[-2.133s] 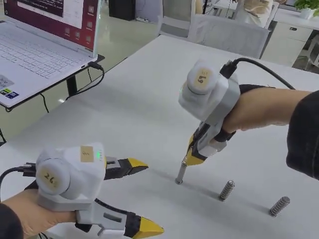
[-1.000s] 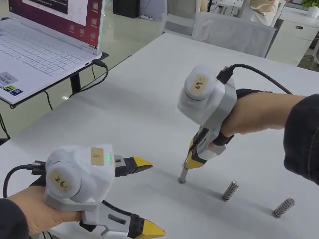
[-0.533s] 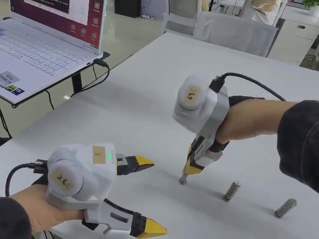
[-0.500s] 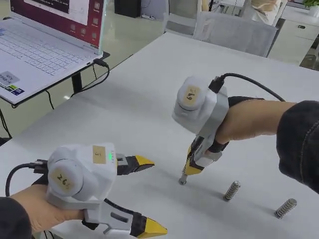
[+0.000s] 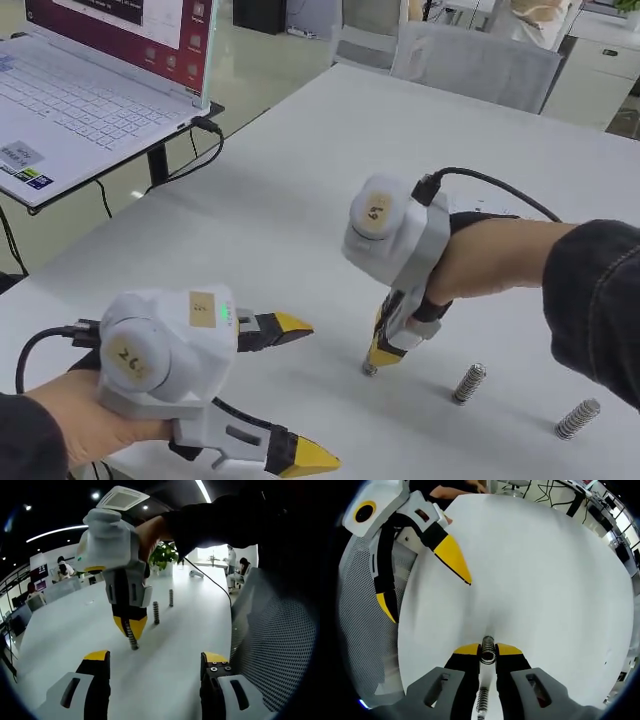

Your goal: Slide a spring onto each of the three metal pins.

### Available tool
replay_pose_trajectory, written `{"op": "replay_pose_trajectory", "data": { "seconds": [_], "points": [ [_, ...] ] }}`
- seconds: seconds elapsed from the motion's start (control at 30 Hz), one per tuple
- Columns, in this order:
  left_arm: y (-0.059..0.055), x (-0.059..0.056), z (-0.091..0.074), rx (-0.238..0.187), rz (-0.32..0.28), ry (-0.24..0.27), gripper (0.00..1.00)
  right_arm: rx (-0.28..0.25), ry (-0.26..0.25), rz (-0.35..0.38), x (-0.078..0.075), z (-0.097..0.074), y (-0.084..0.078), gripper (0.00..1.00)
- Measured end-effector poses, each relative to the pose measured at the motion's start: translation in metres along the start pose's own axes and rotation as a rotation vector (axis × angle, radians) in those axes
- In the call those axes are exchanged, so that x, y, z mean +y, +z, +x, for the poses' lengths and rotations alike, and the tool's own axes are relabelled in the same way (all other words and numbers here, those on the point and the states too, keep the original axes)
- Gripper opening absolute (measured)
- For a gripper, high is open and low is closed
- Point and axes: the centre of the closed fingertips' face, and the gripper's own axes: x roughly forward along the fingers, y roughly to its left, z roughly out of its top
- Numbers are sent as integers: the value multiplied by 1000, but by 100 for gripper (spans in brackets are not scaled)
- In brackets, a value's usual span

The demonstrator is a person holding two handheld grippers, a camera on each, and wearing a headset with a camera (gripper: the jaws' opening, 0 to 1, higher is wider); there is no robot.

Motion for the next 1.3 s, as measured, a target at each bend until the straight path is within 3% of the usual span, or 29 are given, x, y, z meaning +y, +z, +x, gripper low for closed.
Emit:
{"op": "replay_pose_trajectory", "data": {
  "seconds": [0.5, 0.8, 1.3],
  "points": [
    [0, 0, 1, -1, -9, 0, 69, 4, 13, -1, 4, 9, -6, 13],
    [1, -1, 2, 0, -9, -2, 69, -17, -5, 19, 1, 0, -11, 16],
    [0, -2, 3, 2, -14, -8, 71, -66, -34, 58, 12, -14, -23, 19]
  ]
}}
